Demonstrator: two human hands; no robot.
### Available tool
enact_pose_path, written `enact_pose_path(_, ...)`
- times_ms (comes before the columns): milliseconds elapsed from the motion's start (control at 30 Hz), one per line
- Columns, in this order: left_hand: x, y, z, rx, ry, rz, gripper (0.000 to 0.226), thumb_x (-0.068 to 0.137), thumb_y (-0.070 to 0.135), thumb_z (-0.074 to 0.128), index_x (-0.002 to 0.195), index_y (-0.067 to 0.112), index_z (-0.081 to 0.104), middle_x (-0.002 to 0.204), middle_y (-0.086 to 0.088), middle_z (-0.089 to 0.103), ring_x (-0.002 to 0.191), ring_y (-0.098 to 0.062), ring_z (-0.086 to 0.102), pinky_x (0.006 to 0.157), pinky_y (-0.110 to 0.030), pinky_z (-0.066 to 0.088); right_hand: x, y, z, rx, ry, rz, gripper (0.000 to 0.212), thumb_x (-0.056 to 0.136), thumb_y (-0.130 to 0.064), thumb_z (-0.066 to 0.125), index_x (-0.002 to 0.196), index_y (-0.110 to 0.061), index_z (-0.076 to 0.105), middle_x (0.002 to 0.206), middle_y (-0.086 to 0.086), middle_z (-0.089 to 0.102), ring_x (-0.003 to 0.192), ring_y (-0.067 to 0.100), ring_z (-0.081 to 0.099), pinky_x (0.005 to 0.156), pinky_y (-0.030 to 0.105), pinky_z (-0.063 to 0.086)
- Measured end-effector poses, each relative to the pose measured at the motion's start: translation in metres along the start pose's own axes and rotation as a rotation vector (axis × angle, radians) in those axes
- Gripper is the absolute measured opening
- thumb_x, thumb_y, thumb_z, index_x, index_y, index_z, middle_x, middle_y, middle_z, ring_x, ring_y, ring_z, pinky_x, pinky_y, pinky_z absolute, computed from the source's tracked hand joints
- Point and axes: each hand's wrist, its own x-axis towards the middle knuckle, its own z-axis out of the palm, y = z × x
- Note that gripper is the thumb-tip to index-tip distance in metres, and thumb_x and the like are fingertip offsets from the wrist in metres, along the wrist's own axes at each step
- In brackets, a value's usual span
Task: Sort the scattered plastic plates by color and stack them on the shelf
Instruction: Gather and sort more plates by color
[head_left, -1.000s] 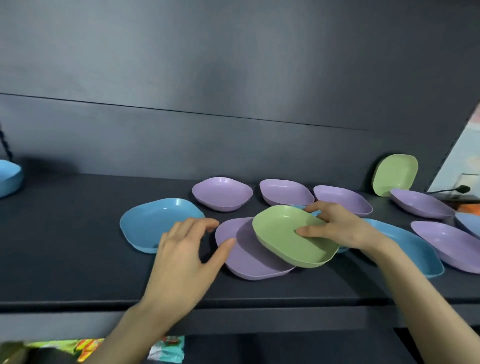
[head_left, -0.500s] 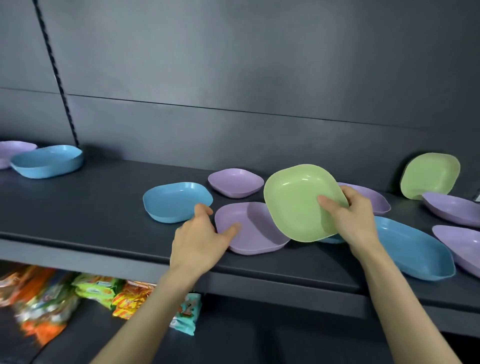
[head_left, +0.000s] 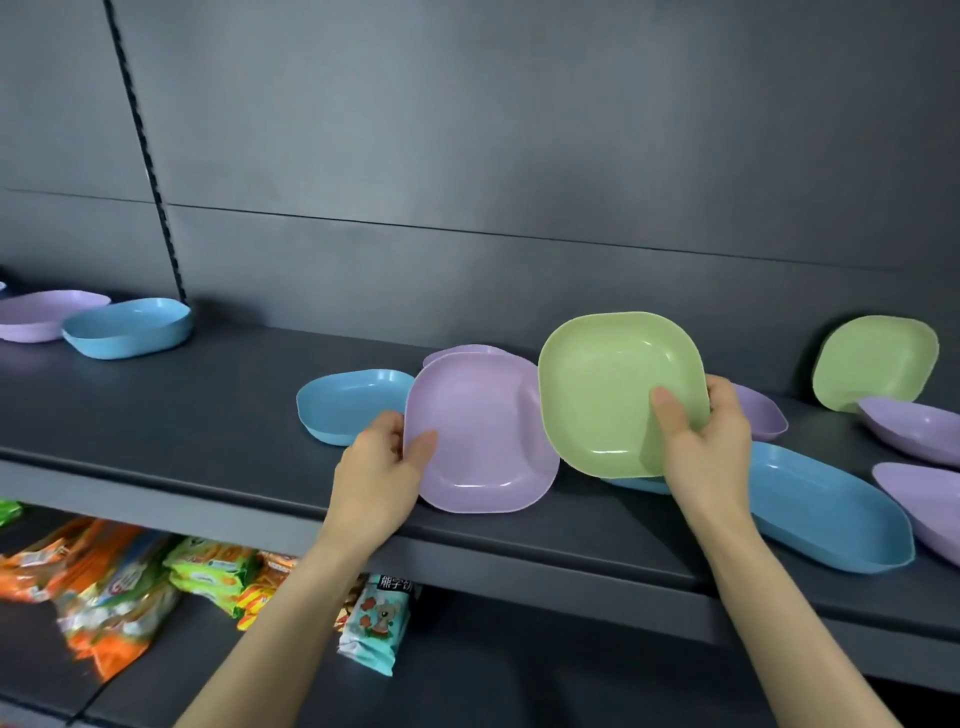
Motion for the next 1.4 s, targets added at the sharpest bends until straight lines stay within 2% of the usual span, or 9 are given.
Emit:
enact_pose_path(67, -0.002, 0.002, -0.002, -0.073, 0.027, 0.02, 0.016, 0.093, 0.032, 0.05, 0.097, 0.017, 0.053, 0.091, -0.005, 0.066, 0.084, -0.026, 0.064, 0.075, -0.04, 0.053, 0.0, 0.0, 0.0, 0.019, 0.004, -0.008, 0.015, 0.092, -0.019, 0.054, 0.107, -0.016, 0.05, 0.09, -0.01, 0.058, 0.087, 0.016, 0.055, 0.067, 0.021, 0.042)
enact_pose_path(167, -0.006, 0.008, -0.001, -0.136, 0.066, 0.043, 0.005, 0.1, 0.019, 0.038, 0.099, 0.02, 0.043, 0.082, -0.008, 0.063, 0.054, -0.019, 0.064, 0.05, -0.026, 0.047, -0.002, -0.001, 0.001, 0.018, -0.011, -0.033, 0.015, 0.092, -0.018, 0.055, 0.106, -0.016, 0.051, 0.089, -0.01, 0.059, 0.084, 0.014, 0.055, 0.067, 0.022, 0.042)
enact_pose_path(400, -0.011, 0.01, -0.001, -0.176, 0.206, 0.058, 0.011, 0.1, 0.019, 0.038, 0.093, 0.014, 0.044, 0.081, -0.007, 0.058, 0.035, -0.014, 0.053, 0.041, -0.023, 0.044, -0.001, -0.014, 0.01, 0.029, -0.043, -0.072, 0.012, 0.093, -0.014, 0.055, 0.104, -0.018, 0.052, 0.087, -0.011, 0.059, 0.081, 0.006, 0.055, 0.066, 0.018, 0.042)
enact_pose_path(567, -0.015, 0.012, -0.019, -0.304, 0.227, 0.044, 0.012, 0.1, 0.021, 0.037, 0.09, 0.022, 0.043, 0.076, -0.016, 0.063, 0.04, -0.022, 0.06, 0.04, -0.023, 0.047, 0.0, -0.044, 0.049, 0.036, -0.056, -0.152, 0.014, 0.093, -0.014, 0.055, 0.106, -0.016, 0.051, 0.087, -0.013, 0.057, 0.079, 0.002, 0.054, 0.06, 0.007, 0.041)
enact_pose_path(667, -0.012, 0.006, -0.05, -0.326, 0.267, 0.076, 0.011, 0.1, 0.021, 0.037, 0.091, 0.024, 0.042, 0.073, -0.016, 0.064, 0.042, -0.023, 0.062, 0.042, -0.028, 0.05, -0.007, -0.065, 0.088, 0.061, -0.074, -0.182, 0.014, 0.093, -0.013, 0.055, 0.105, -0.017, 0.052, 0.086, -0.014, 0.057, 0.079, 0.004, 0.053, 0.065, 0.016, 0.041)
enact_pose_path(867, 0.009, -0.029, -0.154, -0.276, 0.378, 0.141, 0.012, 0.098, 0.017, 0.041, 0.094, 0.028, 0.043, 0.083, -0.008, 0.063, 0.044, -0.023, 0.063, 0.042, -0.028, 0.051, -0.043, -0.108, 0.191, 0.13, -0.135, -0.203, 0.01, 0.092, -0.012, 0.055, 0.099, -0.019, 0.051, 0.084, -0.016, 0.056, 0.076, 0.0, 0.053, 0.064, 0.014, 0.04)
enact_pose_path(1033, 0.024, -0.083, -0.253, -0.246, 0.454, 0.111, 0.007, 0.098, 0.016, 0.043, 0.104, 0.014, 0.046, 0.087, -0.017, 0.061, 0.046, -0.026, 0.063, 0.041, -0.024, 0.048, -0.09, -0.137, 0.292, 0.133, -0.211, -0.183, 0.007, 0.092, -0.015, 0.054, 0.097, -0.02, 0.052, 0.084, -0.013, 0.057, 0.078, 0.005, 0.053, 0.067, 0.021, 0.043)
enact_pose_path(1200, 0.04, -0.131, -0.335, -0.22, 0.478, 0.047, 0.012, 0.097, 0.016, 0.044, 0.092, 0.027, 0.045, 0.084, -0.017, 0.061, 0.045, -0.028, 0.063, 0.046, -0.039, 0.053, -0.135, -0.161, 0.381, 0.13, -0.28, -0.16, 0.006, 0.093, -0.016, 0.053, 0.099, -0.018, 0.052, 0.085, -0.014, 0.056, 0.076, 0.002, 0.053, 0.061, 0.016, 0.04)
enact_pose_path(1400, 0.085, -0.157, -0.405, -0.193, 0.517, 0.049, 0.01, 0.097, 0.013, 0.044, 0.103, 0.02, 0.041, 0.079, -0.015, 0.063, 0.04, -0.027, 0.059, 0.038, -0.026, 0.047, -0.145, -0.182, 0.454, 0.12, -0.262, -0.151, 0.007, 0.094, -0.015, 0.052, 0.1, -0.018, 0.051, 0.084, -0.013, 0.057, 0.077, 0.003, 0.053, 0.062, 0.015, 0.04)
